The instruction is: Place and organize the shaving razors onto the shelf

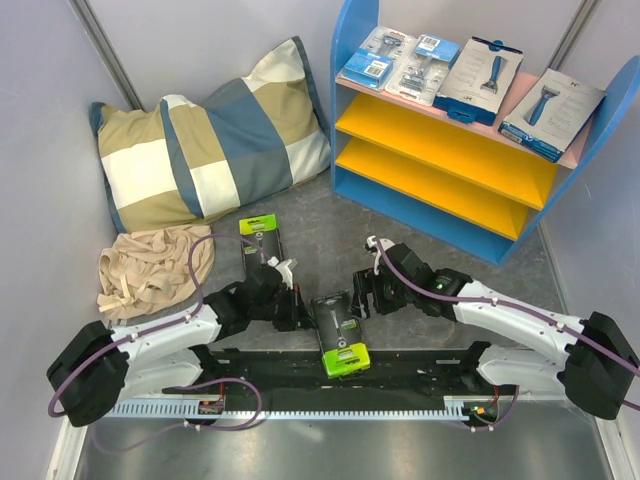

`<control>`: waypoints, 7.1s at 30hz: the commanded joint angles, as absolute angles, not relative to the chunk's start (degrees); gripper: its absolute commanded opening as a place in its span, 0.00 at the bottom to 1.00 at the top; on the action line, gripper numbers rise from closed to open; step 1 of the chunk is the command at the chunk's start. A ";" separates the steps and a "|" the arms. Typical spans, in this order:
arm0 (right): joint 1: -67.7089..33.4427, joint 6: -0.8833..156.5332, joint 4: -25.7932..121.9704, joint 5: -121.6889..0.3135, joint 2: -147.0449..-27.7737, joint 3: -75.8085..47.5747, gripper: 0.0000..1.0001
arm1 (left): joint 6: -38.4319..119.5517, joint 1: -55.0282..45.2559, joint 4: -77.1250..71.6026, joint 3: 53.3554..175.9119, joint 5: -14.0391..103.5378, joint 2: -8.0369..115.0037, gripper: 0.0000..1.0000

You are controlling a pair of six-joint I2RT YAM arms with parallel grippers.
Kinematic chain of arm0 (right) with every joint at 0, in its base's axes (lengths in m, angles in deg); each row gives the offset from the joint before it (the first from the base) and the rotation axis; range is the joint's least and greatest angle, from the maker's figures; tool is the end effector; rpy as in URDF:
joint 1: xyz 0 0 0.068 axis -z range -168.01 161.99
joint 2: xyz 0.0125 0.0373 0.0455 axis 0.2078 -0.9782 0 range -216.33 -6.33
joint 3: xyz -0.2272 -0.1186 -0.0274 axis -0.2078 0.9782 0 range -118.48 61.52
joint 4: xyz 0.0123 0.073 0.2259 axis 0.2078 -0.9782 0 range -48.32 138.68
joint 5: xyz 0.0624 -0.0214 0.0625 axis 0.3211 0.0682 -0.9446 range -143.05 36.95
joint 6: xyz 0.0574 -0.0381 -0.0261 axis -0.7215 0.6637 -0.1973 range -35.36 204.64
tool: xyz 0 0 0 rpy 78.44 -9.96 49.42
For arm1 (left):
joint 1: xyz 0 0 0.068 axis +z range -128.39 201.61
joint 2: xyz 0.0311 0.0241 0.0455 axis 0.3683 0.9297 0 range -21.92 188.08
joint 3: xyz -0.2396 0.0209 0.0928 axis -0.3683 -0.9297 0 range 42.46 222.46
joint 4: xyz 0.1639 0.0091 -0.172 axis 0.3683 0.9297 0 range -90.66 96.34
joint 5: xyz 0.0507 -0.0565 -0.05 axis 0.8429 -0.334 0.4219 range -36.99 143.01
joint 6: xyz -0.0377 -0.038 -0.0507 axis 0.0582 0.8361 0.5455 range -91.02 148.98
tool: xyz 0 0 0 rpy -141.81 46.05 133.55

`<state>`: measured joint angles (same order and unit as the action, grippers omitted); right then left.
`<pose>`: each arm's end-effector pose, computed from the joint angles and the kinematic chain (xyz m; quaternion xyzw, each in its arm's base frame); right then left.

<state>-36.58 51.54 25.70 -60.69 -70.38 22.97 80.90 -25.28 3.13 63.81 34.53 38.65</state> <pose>0.1425 0.1739 0.1954 -0.1490 0.9214 0.2784 0.2267 0.1244 -0.1615 0.1473 0.0243 0.9071 -0.3946 0.1442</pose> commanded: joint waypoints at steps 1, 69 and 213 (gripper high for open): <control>-38.54 48.78 30.05 -61.04 -71.19 24.86 0.83 | 84.17 -28.83 5.75 61.81 35.69 35.83 0.02; -43.03 43.86 41.56 -66.32 -76.11 34.53 0.80 | 101.40 -51.07 1.90 49.76 62.06 5.67 0.72; -39.43 63.11 38.57 -60.42 -48.34 24.86 0.98 | 56.04 -18.55 -20.41 89.93 -14.57 43.46 0.09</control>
<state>-41.92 60.52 37.31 -60.34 -47.06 26.60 53.45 -18.53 -6.37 87.89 -0.70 45.69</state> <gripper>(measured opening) 0.982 0.561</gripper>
